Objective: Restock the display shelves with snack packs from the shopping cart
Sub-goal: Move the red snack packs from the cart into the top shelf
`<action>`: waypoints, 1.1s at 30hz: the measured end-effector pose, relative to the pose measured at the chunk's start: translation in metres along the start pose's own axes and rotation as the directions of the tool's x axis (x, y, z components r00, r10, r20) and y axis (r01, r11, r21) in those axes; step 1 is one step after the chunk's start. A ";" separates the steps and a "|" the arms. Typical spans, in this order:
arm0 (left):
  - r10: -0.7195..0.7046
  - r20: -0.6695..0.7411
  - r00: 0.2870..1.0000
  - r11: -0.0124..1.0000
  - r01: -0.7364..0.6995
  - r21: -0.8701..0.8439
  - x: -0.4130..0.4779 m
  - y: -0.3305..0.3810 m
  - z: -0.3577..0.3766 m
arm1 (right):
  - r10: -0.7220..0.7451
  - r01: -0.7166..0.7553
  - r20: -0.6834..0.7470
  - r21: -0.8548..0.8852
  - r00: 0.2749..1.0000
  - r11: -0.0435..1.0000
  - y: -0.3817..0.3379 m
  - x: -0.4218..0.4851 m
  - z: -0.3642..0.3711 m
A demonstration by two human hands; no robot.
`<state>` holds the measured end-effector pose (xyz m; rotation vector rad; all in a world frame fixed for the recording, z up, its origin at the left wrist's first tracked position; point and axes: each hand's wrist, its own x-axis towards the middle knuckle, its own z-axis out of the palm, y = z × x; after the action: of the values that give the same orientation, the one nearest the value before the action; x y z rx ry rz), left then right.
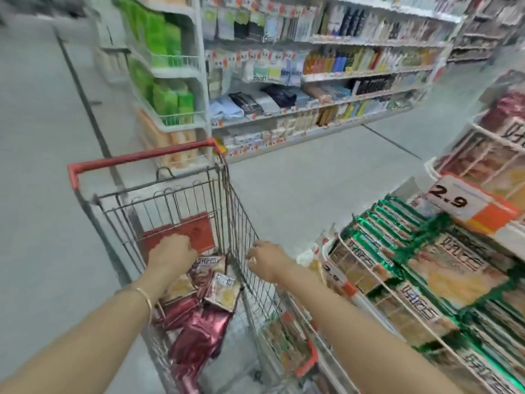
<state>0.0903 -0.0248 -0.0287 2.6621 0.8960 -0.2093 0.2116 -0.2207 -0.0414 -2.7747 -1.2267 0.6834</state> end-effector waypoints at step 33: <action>-0.667 0.459 0.587 0.286 0.770 -0.570 0.105 -0.136 0.193 | 0.127 -0.343 0.323 0.805 0.938 0.484 -0.073 0.220 0.240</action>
<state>0.0836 0.0691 -0.2691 1.3043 1.6766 -0.1677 0.1935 -0.0491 -0.3268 -2.0062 -0.2774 1.2309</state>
